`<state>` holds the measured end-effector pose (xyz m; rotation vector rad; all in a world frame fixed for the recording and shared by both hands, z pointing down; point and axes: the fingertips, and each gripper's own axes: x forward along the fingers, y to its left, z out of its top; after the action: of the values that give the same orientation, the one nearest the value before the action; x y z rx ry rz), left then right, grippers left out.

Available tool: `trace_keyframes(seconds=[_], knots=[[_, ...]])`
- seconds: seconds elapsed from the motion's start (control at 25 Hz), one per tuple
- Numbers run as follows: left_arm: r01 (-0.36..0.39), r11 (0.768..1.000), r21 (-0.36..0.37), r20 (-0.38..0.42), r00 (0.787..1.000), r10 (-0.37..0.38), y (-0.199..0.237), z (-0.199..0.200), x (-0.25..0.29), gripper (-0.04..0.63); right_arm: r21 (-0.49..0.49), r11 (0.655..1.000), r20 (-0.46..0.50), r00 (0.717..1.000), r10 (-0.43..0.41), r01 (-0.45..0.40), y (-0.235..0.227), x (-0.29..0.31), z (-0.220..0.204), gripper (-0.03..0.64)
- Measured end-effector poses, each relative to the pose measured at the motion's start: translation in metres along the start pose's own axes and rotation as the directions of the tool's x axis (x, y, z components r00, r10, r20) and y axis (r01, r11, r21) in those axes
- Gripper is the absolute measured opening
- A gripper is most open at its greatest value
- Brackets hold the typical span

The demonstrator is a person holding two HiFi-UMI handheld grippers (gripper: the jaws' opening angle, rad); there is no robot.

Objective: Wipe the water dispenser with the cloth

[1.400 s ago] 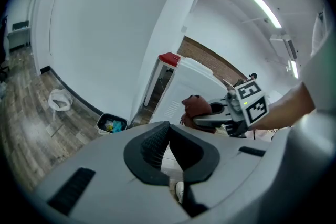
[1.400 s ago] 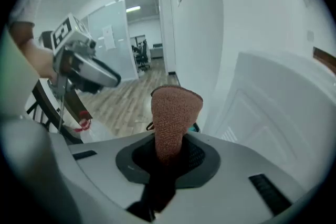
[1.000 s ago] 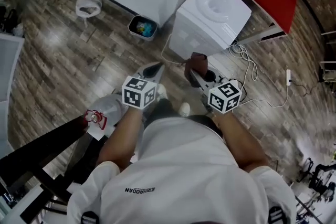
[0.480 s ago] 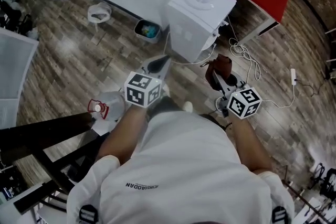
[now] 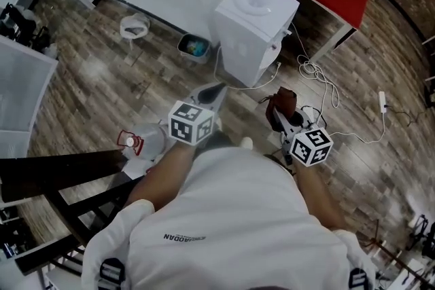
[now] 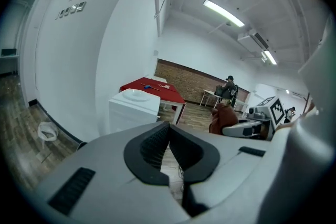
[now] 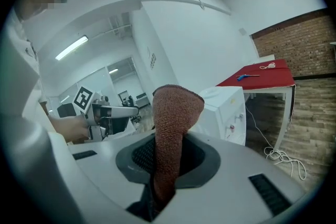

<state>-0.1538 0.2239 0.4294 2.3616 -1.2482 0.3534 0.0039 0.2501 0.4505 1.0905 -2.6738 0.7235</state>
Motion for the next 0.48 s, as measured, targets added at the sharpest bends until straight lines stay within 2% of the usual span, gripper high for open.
trace_keyframes(seconds=[0.2, 0.48], knots=[[-0.010, 0.999, 0.036, 0.000, 1.000, 0.010, -0.001, 0.007, 0.004, -0.011, 0.005, 1.000, -0.012, 1.000, 0.013, -0.013, 0.004, 0.002, -0.010, 0.054], [-0.019, 0.999, 0.039, -0.001, 1.000, 0.019, 0.004, 0.010, 0.001, -0.011, -0.021, 1.000, 0.001, 1.000, 0.018, -0.018, 0.010, 0.013, -0.004, 0.054]])
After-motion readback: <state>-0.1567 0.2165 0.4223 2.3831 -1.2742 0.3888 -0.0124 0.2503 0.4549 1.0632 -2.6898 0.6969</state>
